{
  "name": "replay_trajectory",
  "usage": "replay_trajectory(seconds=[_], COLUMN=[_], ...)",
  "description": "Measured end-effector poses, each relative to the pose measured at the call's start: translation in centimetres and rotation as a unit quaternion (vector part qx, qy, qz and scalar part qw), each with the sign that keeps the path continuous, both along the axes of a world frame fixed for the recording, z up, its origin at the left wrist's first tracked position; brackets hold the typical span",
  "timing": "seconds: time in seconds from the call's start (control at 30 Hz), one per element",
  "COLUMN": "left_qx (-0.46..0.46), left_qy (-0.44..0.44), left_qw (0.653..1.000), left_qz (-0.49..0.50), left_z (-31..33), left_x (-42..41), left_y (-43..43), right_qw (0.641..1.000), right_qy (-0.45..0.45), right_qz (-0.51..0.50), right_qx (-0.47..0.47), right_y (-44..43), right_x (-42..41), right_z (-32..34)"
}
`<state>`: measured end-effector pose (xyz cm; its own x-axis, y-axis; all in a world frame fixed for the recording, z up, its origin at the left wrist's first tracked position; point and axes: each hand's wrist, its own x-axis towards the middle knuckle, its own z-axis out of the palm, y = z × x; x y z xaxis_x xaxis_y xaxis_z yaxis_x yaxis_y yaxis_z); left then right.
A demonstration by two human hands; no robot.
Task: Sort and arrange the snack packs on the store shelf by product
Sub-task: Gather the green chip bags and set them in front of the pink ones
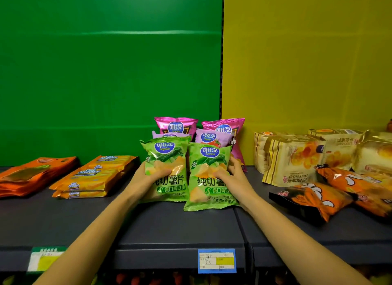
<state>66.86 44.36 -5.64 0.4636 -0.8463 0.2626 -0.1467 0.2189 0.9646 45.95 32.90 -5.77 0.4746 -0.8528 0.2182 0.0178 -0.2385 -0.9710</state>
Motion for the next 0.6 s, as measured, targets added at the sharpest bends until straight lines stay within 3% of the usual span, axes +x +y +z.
replay_trajectory(seconds=[0.2, 0.3, 0.5, 0.6], left_qx=[-0.02, -0.044, -0.026, -0.021], left_qy=[-0.071, -0.084, -0.08, -0.078], left_qw=[0.993, 0.991, 0.996, 0.996], left_qz=[0.097, 0.09, 0.019, 0.029], left_z=[-1.4, -1.2, -1.2, -1.0], left_x=[-0.1, -0.5, 0.6, 0.3], left_y=[-0.7, -0.3, 0.3, 0.5], right_qw=[0.994, 0.993, 0.998, 0.999], right_qy=[-0.071, -0.045, -0.026, -0.012], right_qz=[-0.033, -0.029, 0.018, 0.041], right_qx=[-0.078, -0.103, -0.049, -0.032], right_y=[-0.3, -0.4, -0.2, -0.3], right_x=[0.5, 0.3, 0.5, 0.3], right_z=[0.2, -0.1, -0.6, -0.9])
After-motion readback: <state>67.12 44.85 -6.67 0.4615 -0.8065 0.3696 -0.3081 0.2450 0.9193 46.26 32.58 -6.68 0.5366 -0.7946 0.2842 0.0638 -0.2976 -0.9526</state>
